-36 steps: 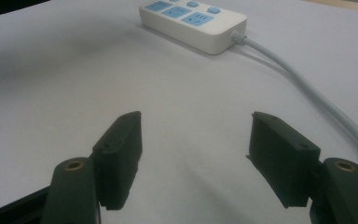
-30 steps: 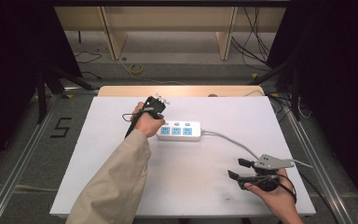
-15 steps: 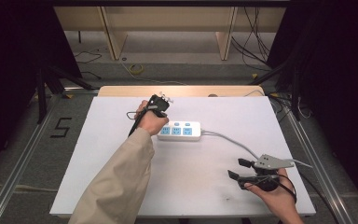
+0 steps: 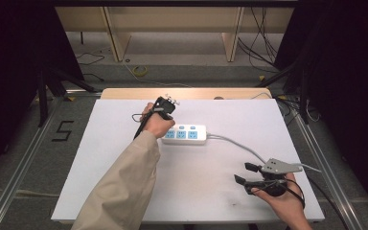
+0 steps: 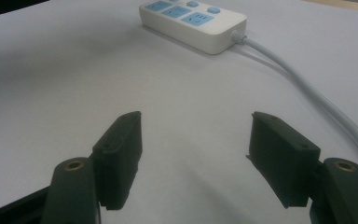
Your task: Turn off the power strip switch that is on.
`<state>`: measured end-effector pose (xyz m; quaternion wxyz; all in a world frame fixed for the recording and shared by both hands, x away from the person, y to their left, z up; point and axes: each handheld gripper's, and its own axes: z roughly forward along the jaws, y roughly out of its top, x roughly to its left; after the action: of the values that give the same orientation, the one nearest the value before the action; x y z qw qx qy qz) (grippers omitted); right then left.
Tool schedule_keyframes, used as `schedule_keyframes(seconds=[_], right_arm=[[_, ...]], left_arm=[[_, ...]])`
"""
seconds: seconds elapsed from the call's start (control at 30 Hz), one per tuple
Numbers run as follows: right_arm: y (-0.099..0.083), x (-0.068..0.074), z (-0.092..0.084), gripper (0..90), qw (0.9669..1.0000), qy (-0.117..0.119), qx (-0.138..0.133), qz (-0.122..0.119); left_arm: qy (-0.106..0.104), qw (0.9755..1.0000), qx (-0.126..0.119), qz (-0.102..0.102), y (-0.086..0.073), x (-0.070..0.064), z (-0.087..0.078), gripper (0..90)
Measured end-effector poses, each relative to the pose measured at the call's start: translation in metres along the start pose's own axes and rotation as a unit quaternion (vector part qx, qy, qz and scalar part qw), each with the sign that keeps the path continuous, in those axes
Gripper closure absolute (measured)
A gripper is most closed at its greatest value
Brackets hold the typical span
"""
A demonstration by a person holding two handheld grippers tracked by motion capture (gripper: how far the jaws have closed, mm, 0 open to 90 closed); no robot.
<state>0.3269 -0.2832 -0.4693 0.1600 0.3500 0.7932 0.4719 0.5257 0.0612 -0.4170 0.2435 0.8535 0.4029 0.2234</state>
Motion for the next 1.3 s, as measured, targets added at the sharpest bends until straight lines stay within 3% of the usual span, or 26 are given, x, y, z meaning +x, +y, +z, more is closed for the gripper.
schedule_keyframes(seconds=[1.3], right_arm=[[0.000, -0.001, 0.000, 35.5, 1.0000, 0.001, 0.001, 0.000]], left_arm=[[-0.003, 0.9997, 0.026, 0.000, 0.003, -0.001, 0.023, 89.8]])
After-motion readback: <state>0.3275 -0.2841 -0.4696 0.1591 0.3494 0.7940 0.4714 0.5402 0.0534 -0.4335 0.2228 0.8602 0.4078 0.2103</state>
